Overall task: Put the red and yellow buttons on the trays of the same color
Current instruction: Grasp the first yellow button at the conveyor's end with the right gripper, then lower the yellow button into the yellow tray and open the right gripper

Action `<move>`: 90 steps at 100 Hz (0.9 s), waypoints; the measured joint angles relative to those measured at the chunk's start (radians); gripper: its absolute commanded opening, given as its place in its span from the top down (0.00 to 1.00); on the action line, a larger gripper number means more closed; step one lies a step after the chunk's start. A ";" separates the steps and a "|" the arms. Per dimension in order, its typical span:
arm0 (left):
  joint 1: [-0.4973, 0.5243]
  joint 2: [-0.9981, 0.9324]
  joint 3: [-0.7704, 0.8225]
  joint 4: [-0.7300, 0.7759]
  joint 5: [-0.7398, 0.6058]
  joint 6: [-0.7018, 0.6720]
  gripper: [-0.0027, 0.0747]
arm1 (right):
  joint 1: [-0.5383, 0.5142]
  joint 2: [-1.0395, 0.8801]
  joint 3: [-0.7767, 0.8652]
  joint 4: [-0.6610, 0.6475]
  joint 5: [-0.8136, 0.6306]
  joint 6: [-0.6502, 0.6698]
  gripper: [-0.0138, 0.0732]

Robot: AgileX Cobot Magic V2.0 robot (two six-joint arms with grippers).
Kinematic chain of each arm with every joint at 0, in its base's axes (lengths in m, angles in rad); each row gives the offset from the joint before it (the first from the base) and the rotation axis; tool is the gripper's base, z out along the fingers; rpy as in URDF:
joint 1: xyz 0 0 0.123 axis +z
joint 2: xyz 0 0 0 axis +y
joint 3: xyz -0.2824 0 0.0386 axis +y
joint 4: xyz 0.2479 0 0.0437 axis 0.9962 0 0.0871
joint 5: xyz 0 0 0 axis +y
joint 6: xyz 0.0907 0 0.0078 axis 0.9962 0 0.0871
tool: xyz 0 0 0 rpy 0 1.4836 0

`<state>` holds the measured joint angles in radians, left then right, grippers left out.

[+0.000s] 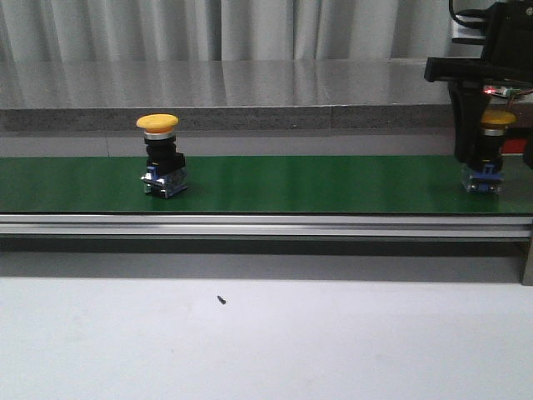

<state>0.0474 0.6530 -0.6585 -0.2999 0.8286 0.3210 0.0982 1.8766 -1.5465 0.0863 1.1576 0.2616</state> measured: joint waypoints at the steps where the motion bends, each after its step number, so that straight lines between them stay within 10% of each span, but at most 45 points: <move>1: 0.000 0.000 0.000 0.000 0.000 0.000 0.99 | -0.002 0.002 0.000 0.000 -0.001 0.000 0.42; 53: 0.000 0.000 0.000 0.000 0.000 0.000 0.99 | -0.007 -0.038 0.000 -0.041 -0.009 -0.036 0.50; 90: 0.000 0.000 0.000 0.000 0.000 0.000 0.99 | -0.224 -0.101 0.005 -0.061 0.052 -0.110 0.50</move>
<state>0.0474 0.6530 -0.6585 -0.2999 0.8286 0.3210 -0.1262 1.7760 -1.5418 0.0255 1.2096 0.1517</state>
